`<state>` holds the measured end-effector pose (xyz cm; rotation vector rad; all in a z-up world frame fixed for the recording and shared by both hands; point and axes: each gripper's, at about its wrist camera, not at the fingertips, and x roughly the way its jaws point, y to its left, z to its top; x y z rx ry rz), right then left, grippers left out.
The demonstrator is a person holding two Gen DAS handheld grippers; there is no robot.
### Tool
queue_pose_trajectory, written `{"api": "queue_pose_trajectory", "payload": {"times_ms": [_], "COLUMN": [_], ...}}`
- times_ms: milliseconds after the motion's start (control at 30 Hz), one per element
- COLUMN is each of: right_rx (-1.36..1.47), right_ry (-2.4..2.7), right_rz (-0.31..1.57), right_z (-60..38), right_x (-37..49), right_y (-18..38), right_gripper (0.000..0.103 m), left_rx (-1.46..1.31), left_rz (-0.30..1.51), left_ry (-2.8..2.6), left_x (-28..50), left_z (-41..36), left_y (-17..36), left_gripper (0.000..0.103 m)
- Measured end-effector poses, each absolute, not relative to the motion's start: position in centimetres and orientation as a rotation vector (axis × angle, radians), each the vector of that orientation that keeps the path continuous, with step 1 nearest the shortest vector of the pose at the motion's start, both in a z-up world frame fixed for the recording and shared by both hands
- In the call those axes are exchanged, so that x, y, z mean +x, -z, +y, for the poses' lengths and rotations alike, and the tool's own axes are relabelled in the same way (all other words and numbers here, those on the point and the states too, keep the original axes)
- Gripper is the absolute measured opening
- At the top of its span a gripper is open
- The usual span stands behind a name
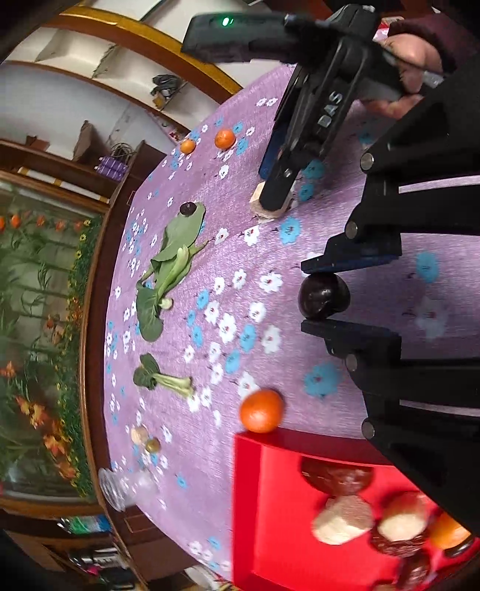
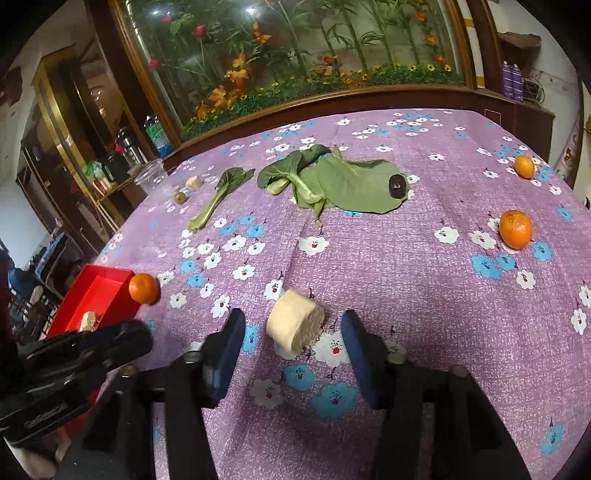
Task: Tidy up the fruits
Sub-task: 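Carry the plum and yam chunk into the red tray and release both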
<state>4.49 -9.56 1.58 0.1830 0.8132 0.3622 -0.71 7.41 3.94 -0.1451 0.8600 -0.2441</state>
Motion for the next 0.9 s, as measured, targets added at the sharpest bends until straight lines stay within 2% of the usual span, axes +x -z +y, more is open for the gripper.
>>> {"api": "queue_pose_trajectory", "payload": {"times_ms": [67, 100, 133, 300, 600, 900], "right_rx": [0.166, 0.166, 0.166, 0.151, 0.114, 0.057], "right_ry": [-0.361, -0.366, -0.365, -0.34, -0.373, -0.506], "right_rz": [0.836, 0.844, 0.849, 0.831, 0.807, 0.803], "right_z": [-9.1, -9.0, -9.0, -9.0, -7.1, -1.1], "right_x": [4.9, 5.0, 5.1, 4.1, 0.7, -1.8], "right_y": [-1.2, -1.1, -1.0, -1.7, -4.0, -7.0], "right_gripper": [0.059, 0.053, 0.035, 0.024, 0.024, 0.024], "left_rx": [-0.158, -0.157, -0.155, -0.152, -0.26, -0.386], "left_rz": [0.861, 0.858, 0.855, 0.817, 0.717, 0.678], "left_ry": [0.238, 0.232, 0.227, 0.204, 0.139, -0.002], "left_x": [-1.3, -1.6, -1.9, -4.2, -8.3, -10.8], "left_z": [7.6, 7.7, 7.7, 8.4, 14.5, 22.2], "left_y": [-3.8, -3.8, -3.8, -5.0, -7.6, -7.5], "left_gripper": [0.023, 0.023, 0.023, 0.024, 0.024, 0.024]}}
